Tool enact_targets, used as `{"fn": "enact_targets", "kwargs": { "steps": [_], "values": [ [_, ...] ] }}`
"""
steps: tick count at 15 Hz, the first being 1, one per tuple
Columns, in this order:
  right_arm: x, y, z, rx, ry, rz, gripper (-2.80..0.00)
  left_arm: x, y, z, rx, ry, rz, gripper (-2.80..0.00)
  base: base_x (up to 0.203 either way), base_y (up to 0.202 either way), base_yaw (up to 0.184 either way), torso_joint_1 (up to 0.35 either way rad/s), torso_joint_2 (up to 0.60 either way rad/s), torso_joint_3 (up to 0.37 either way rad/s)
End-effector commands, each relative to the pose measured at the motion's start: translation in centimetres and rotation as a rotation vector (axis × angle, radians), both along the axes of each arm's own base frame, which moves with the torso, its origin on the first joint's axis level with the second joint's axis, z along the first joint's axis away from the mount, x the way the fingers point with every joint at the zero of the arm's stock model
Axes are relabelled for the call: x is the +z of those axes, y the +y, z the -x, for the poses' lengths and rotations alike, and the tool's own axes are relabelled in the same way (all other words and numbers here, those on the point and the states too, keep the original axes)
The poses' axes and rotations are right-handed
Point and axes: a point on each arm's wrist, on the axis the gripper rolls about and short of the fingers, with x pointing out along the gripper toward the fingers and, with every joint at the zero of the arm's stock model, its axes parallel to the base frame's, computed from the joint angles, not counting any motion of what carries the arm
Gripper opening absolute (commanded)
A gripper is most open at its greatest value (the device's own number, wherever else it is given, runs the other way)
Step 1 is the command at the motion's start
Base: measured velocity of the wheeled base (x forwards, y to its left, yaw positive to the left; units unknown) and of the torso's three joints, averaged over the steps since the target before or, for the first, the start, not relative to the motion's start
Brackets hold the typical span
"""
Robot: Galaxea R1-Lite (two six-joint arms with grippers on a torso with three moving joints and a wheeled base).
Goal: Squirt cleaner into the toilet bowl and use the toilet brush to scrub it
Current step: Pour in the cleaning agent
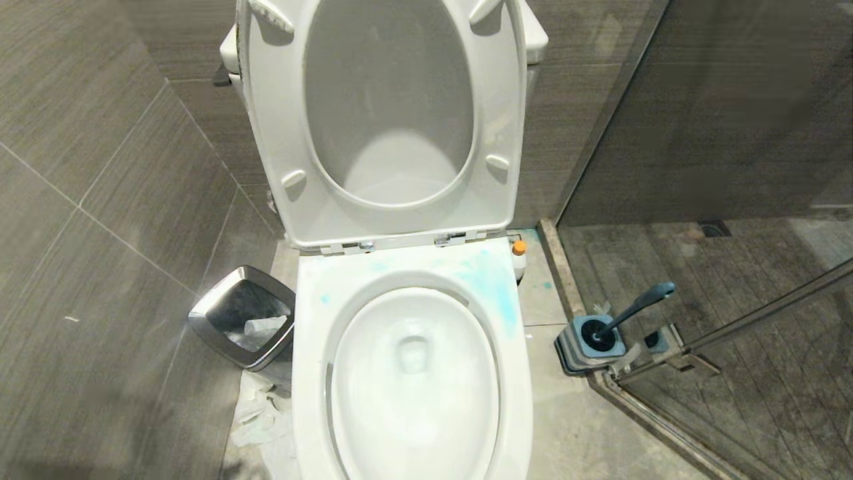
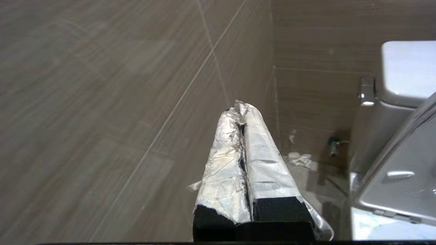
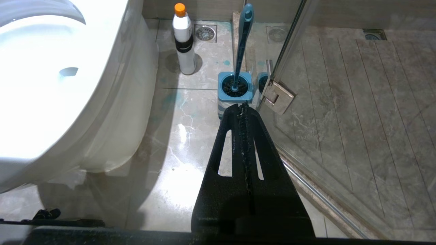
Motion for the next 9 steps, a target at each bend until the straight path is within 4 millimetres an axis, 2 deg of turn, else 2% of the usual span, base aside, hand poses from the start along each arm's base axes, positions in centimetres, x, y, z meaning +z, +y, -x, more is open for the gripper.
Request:
{"fn": "enact_targets", "kwargs": {
  "steps": [1, 3, 5, 6, 9],
  "values": [
    [0.0, 0.0, 0.0, 0.000, 0.000, 0.002, -2.80, -1.6, -0.3, 3.5, 0.012, -0.028, -0.014, -2.80, 0.000, 0.000, 0.000, 0.000, 0.00, 0.000],
    [0.0, 0.0, 0.0, 0.000, 0.000, 0.002, -2.80, -4.0, -0.4, 5.6, 0.063, -0.010, -0.012, -2.80, 0.000, 0.000, 0.000, 0.000, 0.00, 0.000],
    [0.0, 0.0, 0.0, 0.000, 0.000, 0.000, -2.80, -6.9, -0.2, 7.7, 0.205, 0.037, 0.016, -2.80, 0.000, 0.000, 0.000, 0.000, 0.00, 0.000],
    [0.0, 0.0, 0.0, 0.000, 0.000, 0.001, -2.80, -8.2, -0.1, 8.5, 0.281, 0.067, 0.033, -2.80, 0.000, 0.000, 0.000, 0.000, 0.00, 0.000],
    [0.0, 0.0, 0.0, 0.000, 0.000, 0.002, -2.80, -11.4, 0.0, 10.0, 0.363, 0.153, -0.004, -2.80, 0.000, 0.000, 0.000, 0.000, 0.00, 0.000]
  ]
}}
